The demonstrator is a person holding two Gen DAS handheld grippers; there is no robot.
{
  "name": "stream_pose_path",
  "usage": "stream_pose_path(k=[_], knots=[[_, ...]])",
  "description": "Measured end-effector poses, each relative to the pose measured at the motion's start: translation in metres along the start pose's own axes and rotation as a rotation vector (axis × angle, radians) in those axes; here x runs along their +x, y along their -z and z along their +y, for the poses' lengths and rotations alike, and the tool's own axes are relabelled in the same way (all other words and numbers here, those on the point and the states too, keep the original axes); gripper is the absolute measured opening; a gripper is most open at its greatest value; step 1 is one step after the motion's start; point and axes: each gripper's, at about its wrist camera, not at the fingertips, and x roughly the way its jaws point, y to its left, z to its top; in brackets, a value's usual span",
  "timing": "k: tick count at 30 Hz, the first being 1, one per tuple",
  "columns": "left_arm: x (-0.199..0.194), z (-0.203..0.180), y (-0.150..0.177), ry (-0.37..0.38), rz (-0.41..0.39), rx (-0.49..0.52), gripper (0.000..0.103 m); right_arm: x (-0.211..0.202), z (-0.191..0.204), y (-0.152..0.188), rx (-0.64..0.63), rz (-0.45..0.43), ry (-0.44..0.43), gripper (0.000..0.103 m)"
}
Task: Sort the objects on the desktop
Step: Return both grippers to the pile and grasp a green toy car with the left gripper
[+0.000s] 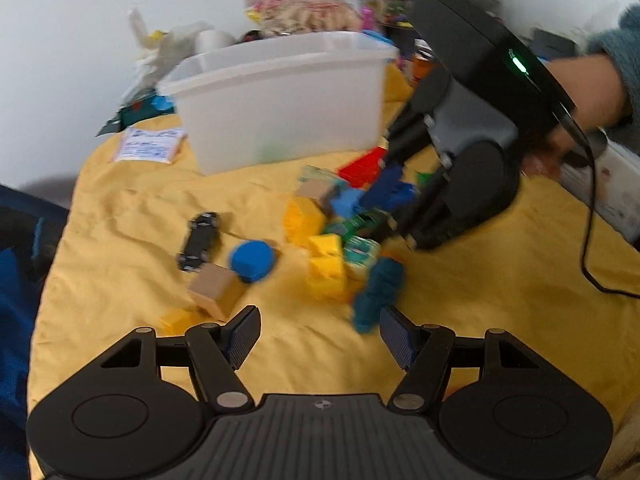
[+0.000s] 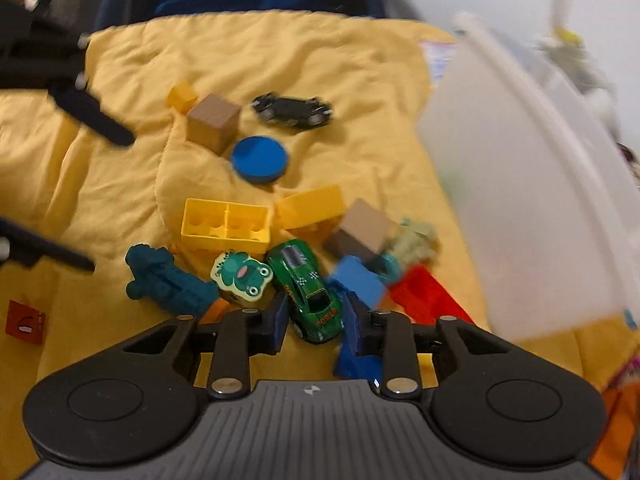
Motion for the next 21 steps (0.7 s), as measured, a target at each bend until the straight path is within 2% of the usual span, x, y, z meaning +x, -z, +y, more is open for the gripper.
stream_pose_path(k=[3, 6, 9, 11, 13, 15, 16, 19, 21], knots=[[0.006, 0.018, -0.017, -0.045, -0.027, -0.002, 0.07, 0.003, 0.001, -0.004, -0.024, 0.007, -0.022, 0.038], [0.02, 0.036, -0.041, -0.099, -0.051, 0.015, 0.07, 0.002, -0.004, -0.006, 0.033, 0.044, -0.039, 0.035], [0.045, 0.05, -0.064, -0.122, -0.029, 0.038, 0.069, -0.003, 0.0, -0.003, 0.064, 0.098, -0.045, 0.029], [0.064, 0.056, -0.073, -0.105, 0.006, 0.05, 0.068, -0.009, 0.004, 0.003, 0.087, 0.114, -0.056, 0.026], [0.085, 0.062, -0.077, -0.074, 0.054, 0.048, 0.061, -0.016, 0.008, 0.011, 0.114, 0.112, -0.065, 0.026], [0.107, 0.068, -0.076, -0.074, 0.122, 0.032, 0.045, -0.021, 0.01, 0.017, 0.15, 0.104, -0.071, 0.026], [0.115, 0.07, -0.074, -0.081, 0.148, 0.024, 0.042, -0.023, 0.01, 0.019, 0.162, 0.099, -0.065, 0.026], [0.115, 0.079, -0.067, -0.082, 0.139, -0.002, 0.026, -0.028, 0.006, 0.023, 0.201, 0.067, -0.018, 0.029], [0.105, 0.087, -0.066, -0.056, 0.145, -0.041, 0.022, -0.031, 0.0, 0.024, 0.23, 0.047, -0.004, 0.036]])
